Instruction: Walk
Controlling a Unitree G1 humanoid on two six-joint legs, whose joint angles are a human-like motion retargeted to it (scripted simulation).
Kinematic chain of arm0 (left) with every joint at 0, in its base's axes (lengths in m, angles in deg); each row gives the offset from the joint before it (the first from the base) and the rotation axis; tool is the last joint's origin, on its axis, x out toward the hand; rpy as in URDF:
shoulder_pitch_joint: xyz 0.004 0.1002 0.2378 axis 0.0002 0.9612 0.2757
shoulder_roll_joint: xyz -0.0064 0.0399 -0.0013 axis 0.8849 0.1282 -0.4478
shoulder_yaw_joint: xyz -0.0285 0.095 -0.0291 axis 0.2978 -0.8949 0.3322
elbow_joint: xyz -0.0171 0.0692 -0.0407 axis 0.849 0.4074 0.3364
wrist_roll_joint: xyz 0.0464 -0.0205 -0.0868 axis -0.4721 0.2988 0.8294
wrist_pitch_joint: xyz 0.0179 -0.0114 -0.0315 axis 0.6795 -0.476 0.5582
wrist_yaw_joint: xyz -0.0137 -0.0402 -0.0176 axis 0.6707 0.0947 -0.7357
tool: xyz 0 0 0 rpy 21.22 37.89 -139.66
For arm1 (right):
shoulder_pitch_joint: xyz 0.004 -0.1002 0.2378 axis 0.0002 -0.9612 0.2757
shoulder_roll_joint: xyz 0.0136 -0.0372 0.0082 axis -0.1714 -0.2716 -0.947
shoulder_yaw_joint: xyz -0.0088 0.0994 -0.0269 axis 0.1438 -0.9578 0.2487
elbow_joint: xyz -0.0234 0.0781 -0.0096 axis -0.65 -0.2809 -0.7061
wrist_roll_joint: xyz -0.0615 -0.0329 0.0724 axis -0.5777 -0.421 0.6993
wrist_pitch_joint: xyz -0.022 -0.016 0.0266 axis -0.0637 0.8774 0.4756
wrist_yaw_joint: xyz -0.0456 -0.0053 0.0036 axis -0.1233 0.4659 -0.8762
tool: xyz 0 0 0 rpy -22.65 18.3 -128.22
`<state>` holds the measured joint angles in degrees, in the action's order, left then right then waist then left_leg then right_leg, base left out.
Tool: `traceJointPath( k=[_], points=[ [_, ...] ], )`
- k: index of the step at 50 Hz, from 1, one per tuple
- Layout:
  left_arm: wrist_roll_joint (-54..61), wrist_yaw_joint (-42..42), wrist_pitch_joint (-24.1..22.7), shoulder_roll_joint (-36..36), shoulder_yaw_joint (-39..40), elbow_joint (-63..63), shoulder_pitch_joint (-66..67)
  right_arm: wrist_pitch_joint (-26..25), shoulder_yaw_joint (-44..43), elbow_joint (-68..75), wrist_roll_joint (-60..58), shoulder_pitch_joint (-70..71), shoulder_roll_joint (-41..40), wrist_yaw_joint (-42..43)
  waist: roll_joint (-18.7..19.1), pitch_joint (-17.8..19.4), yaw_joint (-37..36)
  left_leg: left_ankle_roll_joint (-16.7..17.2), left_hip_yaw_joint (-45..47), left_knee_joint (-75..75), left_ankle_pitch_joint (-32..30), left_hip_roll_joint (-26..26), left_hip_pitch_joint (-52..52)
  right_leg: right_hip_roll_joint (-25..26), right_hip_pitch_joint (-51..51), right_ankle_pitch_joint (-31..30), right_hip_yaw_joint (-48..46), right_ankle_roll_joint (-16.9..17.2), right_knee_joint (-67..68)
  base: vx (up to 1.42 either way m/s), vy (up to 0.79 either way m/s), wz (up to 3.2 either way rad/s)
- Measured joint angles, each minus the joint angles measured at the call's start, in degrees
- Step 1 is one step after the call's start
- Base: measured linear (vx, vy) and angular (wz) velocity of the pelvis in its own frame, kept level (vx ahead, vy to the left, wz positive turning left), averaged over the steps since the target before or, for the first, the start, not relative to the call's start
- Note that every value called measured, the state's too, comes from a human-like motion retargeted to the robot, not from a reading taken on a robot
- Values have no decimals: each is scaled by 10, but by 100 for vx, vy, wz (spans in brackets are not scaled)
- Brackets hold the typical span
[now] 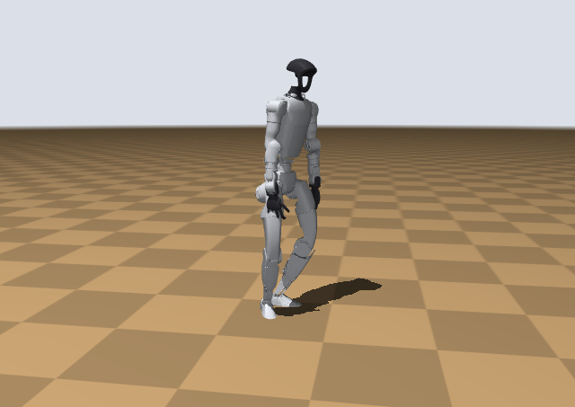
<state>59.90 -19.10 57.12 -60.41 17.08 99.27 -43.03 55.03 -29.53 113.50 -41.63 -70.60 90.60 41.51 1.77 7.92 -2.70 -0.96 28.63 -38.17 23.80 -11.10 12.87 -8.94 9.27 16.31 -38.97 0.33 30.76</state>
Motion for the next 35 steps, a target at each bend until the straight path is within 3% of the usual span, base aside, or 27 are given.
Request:
traceJointPath(
  k=[5,16,23,26,31,35],
  points=[
    [0,-4,0,0,0,-1,6,-1,-2,4,6,2,-1,7,2,-3,0,-9,-16,-18,43,2,-8,9,1,54,0,-12,-23,27,-4,-9],
    [6,-27,-2,0,-10,4,-6,14,9,-11,16,9,-5,38,18,18,0,-1,-58,-54,59,-14,2,26,-34,94,3,-35,24,21,-3,3],
    [21,-36,-8,-11,-7,4,-8,15,14,-13,24,5,0,45,14,21,30,26,-48,-14,-44,14,-21,9,12,26,60,-3,26,28,-1,17],
    [18,-38,-12,-8,-18,-4,-10,13,11,-5,37,3,0,48,19,20,29,16,-47,-47,-16,3,2,15,24,28,54,0,3,31,-1,-16],
    [6,-58,-14,0,-14,-10,-24,12,5,-3,27,12,-3,69,29,32,8,1,-71,-108,86,-22,49,28,31,123,49,-32,14,34,-2,-23],
    [18,-46,-11,-4,-6,2,-23,16,1,-18,9,10,-1,70,8,26,4,-12,-64,-62,59,-1,41,15,7,109,46,-33,44,32,2,3]
  ],
)
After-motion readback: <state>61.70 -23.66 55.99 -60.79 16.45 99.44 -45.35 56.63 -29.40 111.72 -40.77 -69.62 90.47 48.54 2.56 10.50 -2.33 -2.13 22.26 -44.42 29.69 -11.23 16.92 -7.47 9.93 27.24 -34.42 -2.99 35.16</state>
